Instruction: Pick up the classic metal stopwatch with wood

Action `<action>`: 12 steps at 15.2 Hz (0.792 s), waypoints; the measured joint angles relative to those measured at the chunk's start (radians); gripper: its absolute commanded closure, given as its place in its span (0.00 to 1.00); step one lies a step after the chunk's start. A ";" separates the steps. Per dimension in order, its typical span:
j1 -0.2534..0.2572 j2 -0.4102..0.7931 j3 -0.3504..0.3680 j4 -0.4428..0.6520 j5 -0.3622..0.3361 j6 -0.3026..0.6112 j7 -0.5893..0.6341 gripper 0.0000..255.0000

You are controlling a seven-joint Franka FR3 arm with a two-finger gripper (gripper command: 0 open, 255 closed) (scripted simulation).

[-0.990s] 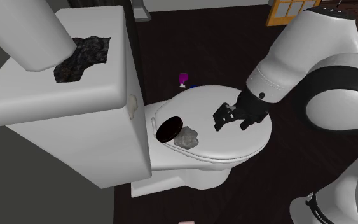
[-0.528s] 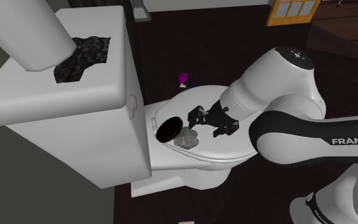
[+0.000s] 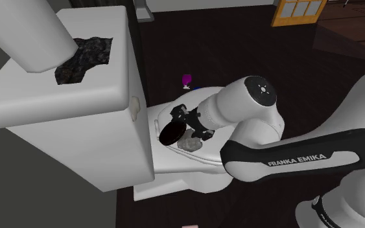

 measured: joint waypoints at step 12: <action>-0.377 0.070 0.369 -0.003 -0.105 0.140 0.124 1.00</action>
